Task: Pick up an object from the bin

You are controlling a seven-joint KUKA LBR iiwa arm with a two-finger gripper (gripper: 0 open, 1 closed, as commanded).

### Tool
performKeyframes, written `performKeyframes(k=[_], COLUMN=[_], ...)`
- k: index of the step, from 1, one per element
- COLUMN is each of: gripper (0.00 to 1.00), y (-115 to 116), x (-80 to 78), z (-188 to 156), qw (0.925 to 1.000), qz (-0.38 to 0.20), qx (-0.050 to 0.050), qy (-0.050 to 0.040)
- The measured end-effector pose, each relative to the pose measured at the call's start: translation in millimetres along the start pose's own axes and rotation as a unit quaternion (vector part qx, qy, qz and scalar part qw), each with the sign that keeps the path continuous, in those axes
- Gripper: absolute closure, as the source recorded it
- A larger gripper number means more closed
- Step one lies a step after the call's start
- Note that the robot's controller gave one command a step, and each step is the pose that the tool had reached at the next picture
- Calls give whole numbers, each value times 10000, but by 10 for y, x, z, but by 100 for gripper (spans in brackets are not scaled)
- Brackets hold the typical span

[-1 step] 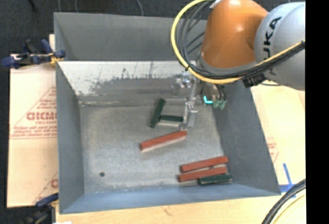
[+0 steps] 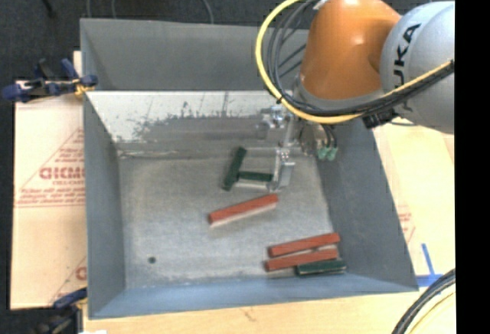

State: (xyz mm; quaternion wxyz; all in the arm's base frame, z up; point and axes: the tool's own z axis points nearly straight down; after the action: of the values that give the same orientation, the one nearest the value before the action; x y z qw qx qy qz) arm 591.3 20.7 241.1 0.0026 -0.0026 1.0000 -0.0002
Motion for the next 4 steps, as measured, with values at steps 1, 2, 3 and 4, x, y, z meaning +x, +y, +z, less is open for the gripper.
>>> performKeyframes(k=[1, 2, 3, 4], gripper=[0, 0, 0, 0], y=[-117, -163, -312, -134], x=[-120, -80, -251, -86], z=[628, 1016, 1138, 1711], qw=[9993, 9979, 9836, 9861], qz=[369, 642, 1804, 1659], qx=[-9, -8, -5, 10], qy=[-24, 32, -5, 7])
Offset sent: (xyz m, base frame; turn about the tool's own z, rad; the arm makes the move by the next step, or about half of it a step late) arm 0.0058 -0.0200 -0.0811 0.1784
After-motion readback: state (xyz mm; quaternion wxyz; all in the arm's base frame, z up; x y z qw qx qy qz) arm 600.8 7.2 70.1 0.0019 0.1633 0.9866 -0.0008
